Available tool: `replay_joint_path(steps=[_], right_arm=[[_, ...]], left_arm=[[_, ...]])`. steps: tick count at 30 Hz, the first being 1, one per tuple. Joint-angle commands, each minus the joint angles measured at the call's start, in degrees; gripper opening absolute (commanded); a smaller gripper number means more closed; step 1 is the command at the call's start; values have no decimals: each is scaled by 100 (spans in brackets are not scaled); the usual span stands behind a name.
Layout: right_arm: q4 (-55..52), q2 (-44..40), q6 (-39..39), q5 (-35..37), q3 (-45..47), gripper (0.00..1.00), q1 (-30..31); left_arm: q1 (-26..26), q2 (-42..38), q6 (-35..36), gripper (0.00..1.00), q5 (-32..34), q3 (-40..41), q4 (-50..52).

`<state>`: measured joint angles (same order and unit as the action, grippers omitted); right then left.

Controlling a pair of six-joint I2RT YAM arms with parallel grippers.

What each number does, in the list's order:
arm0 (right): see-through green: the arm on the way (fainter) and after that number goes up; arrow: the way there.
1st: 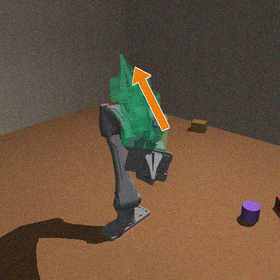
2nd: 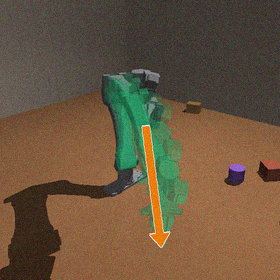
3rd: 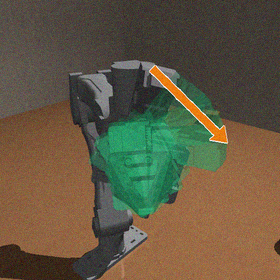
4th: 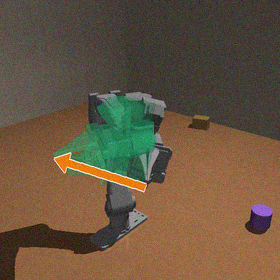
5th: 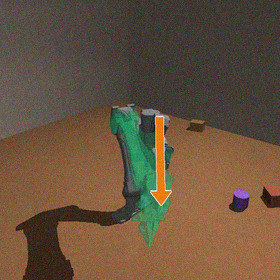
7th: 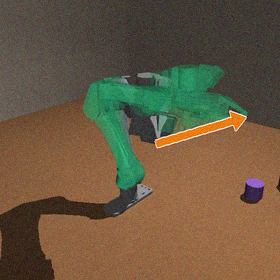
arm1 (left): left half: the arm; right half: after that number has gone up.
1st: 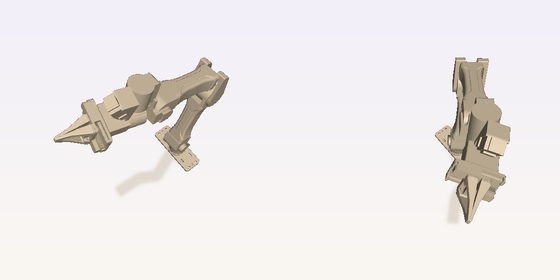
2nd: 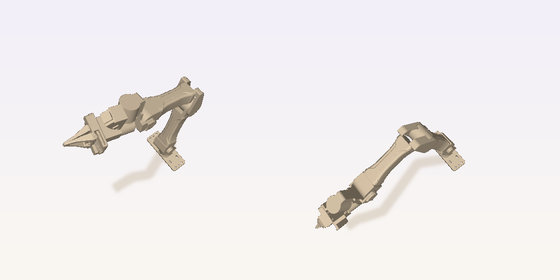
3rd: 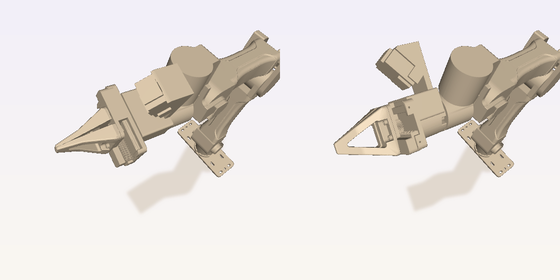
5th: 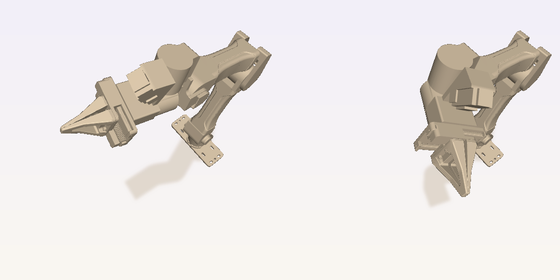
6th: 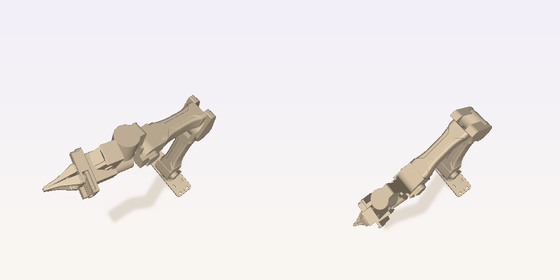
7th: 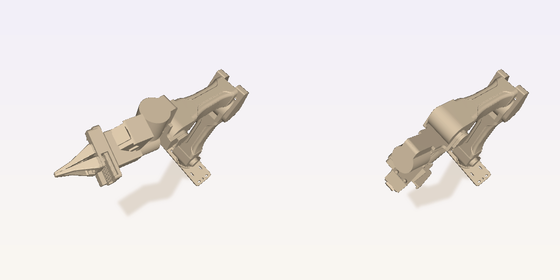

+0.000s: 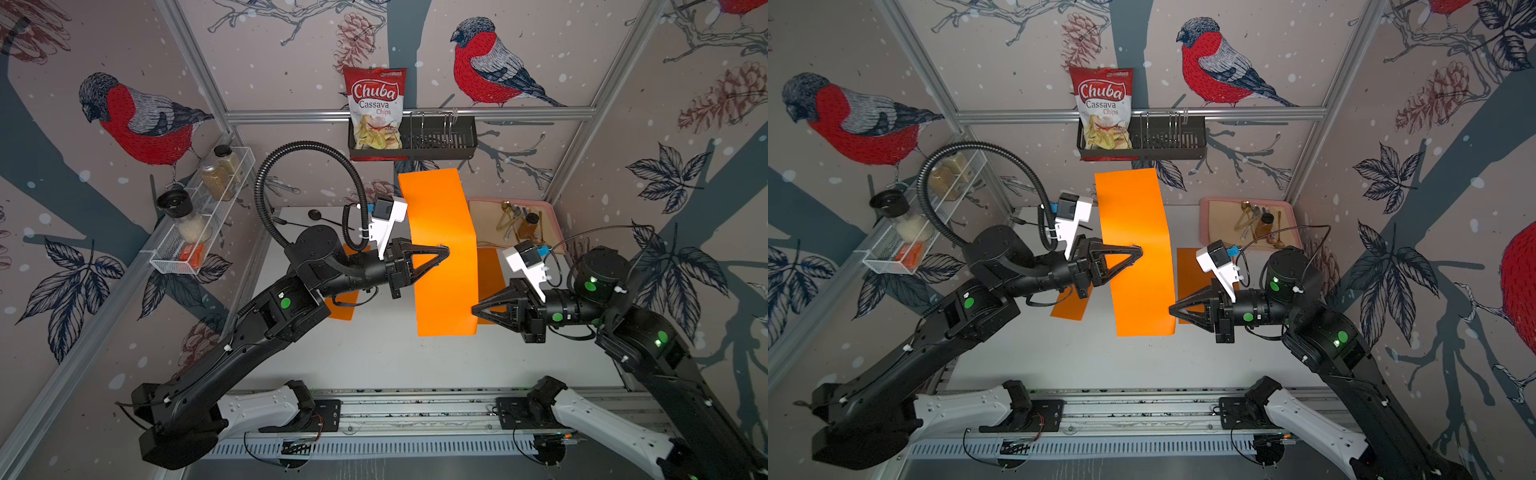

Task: Fold the rectangular paper in half along the long edge
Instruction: Fold the paper.

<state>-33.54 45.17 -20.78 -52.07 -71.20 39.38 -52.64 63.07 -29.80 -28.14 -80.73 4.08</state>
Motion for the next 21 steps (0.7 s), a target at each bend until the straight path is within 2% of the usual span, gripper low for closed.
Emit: replay_joint_path(steps=[1,4,6,8,9,12,14,15,16,17,18,20,21], right_arm=[[-81,-21,102,7,2,14,48],[-120,-42,118,-7,27,0,101],[-98,-88,95,23,59,0,147],[-124,-118,67,210,54,25,167],[-122,-122,63,236,61,26,167],[-170,-119,82,201,88,2,193],[-190,-163,78,218,97,0,219],[-202,-172,61,259,79,5,220],[-230,-184,61,315,66,20,227],[-241,-191,72,330,62,25,228],[-249,-198,79,307,74,23,228],[-275,-206,88,279,88,4,231],[-285,-218,105,274,96,0,246]], left_arm=[[10,4,116,0,47,-108,-92],[8,4,147,0,80,-154,-50],[11,20,156,0,90,-203,-11],[15,22,163,0,111,-241,5],[8,21,162,0,117,-241,5],[16,21,179,0,147,-253,8],[13,21,177,0,150,-272,14],[6,30,177,0,151,-284,27],[10,37,190,0,156,-287,40],[8,39,188,0,158,-291,45],[11,47,189,0,156,-302,49],[9,56,192,0,162,-307,58],[11,65,190,0,173,-316,58]])
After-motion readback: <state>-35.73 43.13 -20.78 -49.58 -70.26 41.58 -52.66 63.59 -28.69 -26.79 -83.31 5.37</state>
